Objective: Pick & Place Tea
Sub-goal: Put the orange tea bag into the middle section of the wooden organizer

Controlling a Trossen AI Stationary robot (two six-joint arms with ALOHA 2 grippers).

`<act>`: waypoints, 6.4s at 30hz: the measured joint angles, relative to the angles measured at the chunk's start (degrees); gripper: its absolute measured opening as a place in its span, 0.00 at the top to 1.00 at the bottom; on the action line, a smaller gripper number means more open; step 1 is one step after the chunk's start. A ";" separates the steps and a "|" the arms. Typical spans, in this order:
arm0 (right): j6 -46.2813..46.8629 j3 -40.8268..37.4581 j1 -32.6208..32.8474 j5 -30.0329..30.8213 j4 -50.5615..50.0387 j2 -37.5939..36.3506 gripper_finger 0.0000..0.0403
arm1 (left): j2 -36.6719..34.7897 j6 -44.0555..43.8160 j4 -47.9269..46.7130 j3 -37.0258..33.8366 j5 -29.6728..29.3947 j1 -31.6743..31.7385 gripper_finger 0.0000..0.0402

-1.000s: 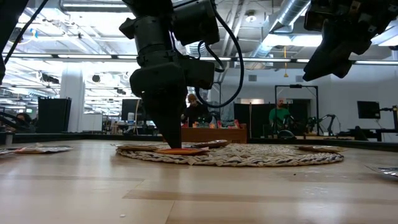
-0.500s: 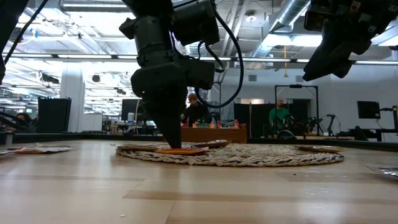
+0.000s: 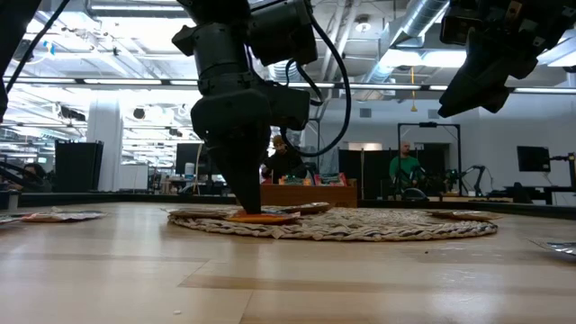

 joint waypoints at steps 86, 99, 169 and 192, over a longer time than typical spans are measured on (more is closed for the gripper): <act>-15.08 0.02 -18.14 -14.30 21.75 0.04 0.88 | -0.13 16.13 -6.22 28.68 -25.90 -1.66 1.00; -15.02 -0.02 -18.14 -15.34 22.61 0.04 1.00 | -0.13 16.11 -6.18 28.68 -25.57 -1.66 1.00; -25.96 32.13 -52.65 -27.28 34.16 47.52 1.00 | -69.77 -15.37 1.34 -37.68 -25.06 5.11 0.53; -25.52 32.65 -50.34 -21.01 32.86 52.59 1.00 | -72.00 -13.55 1.59 -38.55 -25.62 6.27 0.53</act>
